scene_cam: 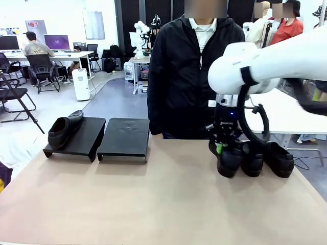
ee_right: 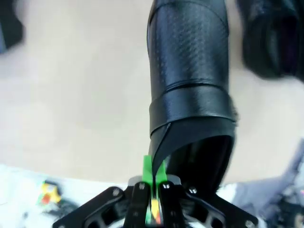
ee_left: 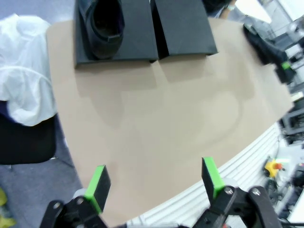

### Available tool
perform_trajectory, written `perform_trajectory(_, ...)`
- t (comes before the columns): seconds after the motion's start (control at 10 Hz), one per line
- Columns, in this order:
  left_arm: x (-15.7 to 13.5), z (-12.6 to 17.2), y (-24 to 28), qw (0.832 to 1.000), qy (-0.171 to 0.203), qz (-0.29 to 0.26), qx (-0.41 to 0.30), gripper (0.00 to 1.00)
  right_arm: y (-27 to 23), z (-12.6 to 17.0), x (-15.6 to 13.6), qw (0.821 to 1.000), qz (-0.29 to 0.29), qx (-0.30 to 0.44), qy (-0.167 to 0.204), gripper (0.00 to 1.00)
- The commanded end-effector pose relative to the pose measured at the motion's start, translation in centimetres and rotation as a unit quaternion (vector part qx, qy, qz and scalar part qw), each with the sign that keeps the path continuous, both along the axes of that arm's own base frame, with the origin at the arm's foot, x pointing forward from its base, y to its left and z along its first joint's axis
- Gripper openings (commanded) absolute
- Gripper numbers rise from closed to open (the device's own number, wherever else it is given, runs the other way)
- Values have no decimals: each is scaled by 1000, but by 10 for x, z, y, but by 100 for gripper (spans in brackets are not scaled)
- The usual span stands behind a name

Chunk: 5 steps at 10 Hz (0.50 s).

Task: Organize the shoes by placing them on the stand.
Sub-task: Pick up one Shoe and place it in the middle of the table.

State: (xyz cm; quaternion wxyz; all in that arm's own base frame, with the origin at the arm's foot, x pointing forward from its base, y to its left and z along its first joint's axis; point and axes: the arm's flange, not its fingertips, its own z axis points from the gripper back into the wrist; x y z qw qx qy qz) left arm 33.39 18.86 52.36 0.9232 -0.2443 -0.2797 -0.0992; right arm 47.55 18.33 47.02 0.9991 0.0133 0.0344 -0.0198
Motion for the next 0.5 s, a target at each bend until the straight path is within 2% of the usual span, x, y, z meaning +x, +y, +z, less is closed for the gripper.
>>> perform_trajectory(0.0,-1,-1,0,1000,-11,-7,-7,100,6,-3,-83,999,-22,-40,-15,0)
perform_trajectory(0.1,-1,-1,0,1000,-11,-7,-7,100,9,-9,-97,998,-17,-30,-45,0)
perform_trajectory(0.2,-1,-1,0,1000,-11,-7,-7,100,1,-13,-86,997,-35,-48,-53,0)
perform_trajectory(0.3,-1,-1,0,1000,-11,-7,-7,100,6,-6,-88,999,-12,-33,-9,0)
perform_trajectory(0.4,-1,-1,0,1000,-11,-7,-7,100,6,-6,-88,999,-12,-33,-9,0)
